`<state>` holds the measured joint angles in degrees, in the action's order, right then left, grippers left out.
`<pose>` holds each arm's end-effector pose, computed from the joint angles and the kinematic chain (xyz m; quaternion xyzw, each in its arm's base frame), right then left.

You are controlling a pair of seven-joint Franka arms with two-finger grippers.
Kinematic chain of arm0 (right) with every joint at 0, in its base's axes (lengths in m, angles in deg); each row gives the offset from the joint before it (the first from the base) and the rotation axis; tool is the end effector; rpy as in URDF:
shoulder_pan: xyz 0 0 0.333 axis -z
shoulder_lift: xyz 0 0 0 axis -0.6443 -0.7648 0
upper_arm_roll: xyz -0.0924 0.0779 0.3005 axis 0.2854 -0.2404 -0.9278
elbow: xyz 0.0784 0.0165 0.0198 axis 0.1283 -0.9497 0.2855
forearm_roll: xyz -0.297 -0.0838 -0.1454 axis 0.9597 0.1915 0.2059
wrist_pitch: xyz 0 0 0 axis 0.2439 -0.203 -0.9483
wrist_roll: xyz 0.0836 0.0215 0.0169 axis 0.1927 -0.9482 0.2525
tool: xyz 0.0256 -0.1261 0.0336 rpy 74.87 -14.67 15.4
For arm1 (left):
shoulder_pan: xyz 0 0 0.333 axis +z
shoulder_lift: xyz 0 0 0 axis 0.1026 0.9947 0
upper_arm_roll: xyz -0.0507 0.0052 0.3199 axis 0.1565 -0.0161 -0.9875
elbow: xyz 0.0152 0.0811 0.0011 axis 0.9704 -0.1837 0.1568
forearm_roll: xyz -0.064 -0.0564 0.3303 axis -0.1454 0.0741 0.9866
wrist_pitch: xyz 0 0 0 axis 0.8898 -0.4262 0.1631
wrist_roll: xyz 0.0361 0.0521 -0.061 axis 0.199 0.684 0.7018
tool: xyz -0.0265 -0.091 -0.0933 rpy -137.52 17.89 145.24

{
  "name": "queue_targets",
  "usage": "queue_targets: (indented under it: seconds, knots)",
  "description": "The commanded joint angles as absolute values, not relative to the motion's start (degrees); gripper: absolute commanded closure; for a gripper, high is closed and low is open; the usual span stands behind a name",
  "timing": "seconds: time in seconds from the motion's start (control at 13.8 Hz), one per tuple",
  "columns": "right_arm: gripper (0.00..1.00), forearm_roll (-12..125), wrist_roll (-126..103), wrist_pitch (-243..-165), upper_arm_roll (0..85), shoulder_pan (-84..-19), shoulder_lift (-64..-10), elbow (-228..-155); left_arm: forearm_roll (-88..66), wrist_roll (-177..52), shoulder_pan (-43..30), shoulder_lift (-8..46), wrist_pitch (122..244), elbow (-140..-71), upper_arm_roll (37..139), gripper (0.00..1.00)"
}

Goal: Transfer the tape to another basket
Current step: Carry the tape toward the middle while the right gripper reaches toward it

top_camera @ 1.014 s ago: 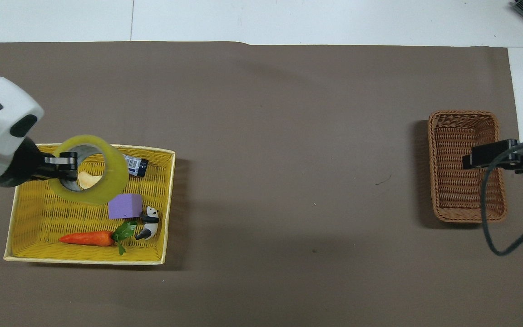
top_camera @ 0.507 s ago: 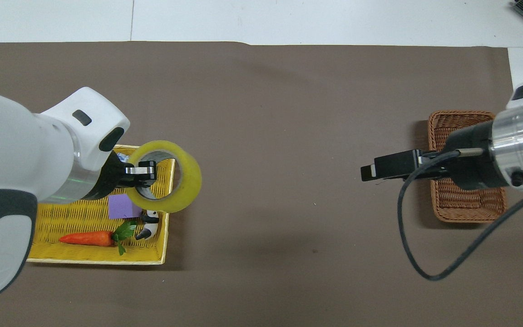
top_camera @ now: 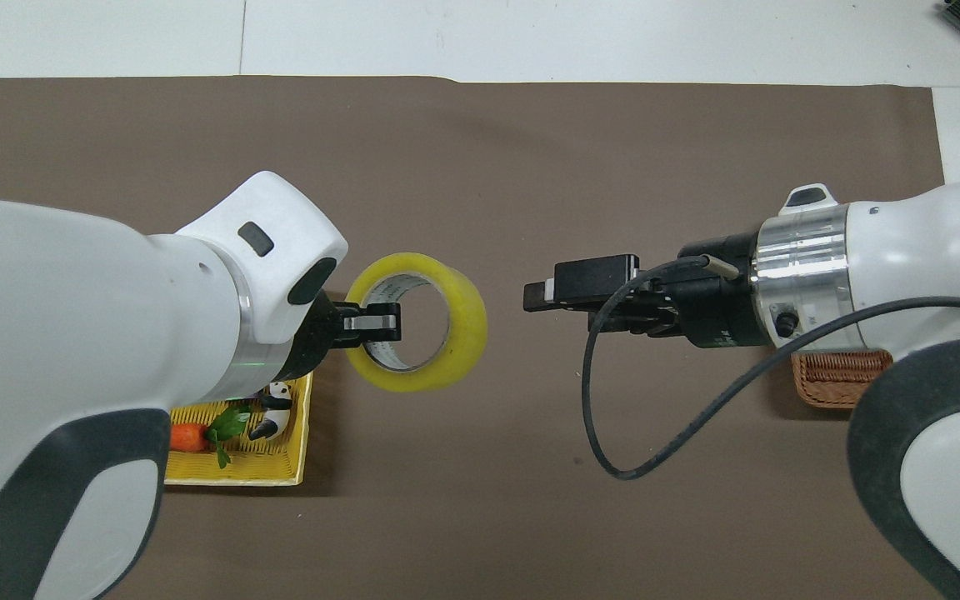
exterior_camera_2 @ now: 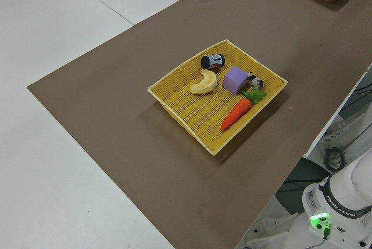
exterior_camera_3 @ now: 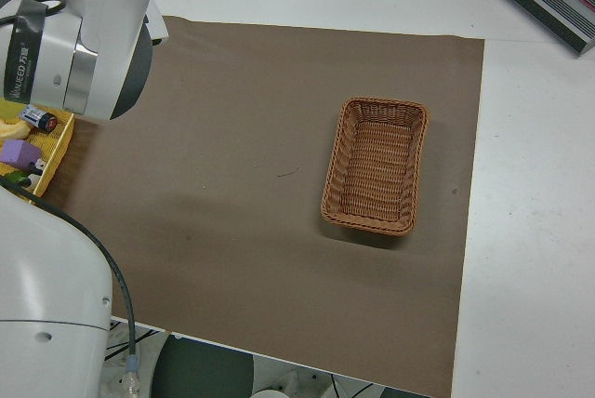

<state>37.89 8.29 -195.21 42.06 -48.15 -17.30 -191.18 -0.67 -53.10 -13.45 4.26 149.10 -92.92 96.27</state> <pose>0.4696 0.2146 0.6106 -0.9101 0.0668 0.0221 0.4083 0.4189 -0.2834 0.6295 0.9853 -0.0315 0.0428 0.1625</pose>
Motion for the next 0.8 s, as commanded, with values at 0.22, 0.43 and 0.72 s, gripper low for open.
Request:
queue_targets:
  seconds: [0.22,0.43,0.72]
  knots:
    - [0.0,28.61,10.08,-199.68,41.67,-47.49,-14.7,-196.08,-5.43,-63.37,-16.78,3.6,152.43,-94.0,95.69,1.0]
    - [0.0,28.87,9.73,-199.25,41.49,-47.58,-14.09,-196.87,-5.53,-62.67,-18.98,4.04,154.99,-93.92,95.78,1.0]
    - [0.0,29.05,9.21,-196.18,41.58,-47.49,-13.47,-197.4,-5.44,-54.96,-21.08,4.83,161.75,-93.92,95.78,1.0]
